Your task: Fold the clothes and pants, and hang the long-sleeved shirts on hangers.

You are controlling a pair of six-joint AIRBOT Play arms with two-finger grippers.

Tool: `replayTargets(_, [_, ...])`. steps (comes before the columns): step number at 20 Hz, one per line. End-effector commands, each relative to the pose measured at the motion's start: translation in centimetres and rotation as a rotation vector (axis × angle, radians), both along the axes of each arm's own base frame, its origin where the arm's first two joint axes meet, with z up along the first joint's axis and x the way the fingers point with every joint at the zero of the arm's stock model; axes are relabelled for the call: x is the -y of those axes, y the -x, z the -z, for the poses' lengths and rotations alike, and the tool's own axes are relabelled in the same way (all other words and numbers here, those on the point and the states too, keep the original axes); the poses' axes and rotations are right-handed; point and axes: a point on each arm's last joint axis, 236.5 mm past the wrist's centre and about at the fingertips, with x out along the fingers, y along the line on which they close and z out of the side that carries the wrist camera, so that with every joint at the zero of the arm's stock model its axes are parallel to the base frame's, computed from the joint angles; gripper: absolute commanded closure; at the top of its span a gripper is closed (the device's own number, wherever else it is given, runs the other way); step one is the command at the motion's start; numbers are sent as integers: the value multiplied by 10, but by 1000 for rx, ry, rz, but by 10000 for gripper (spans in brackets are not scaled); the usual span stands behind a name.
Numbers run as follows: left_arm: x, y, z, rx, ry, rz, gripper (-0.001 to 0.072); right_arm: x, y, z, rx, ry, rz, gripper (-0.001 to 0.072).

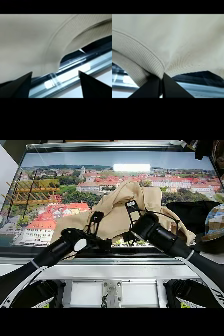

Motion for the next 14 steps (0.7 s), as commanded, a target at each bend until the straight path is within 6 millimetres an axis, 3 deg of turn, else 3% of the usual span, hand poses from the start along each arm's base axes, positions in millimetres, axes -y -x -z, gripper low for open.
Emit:
replayTargets(1, [28,-3,12,-17,-25,36,86,-4,3,-24,14,-66,-7,693])
replayTargets(6, [11,-21,14,28,-114,-14,86,0,6,-24,2,-56,-4,691])
replayTargets(11, [-10,-4,39,-28,-181,-16,87,-1,6,-24,2,-56,-4,691])
replayTargets(14, [-15,-8,30,5,-188,-18,87,-1,6,-24,2,-56,-4,691])
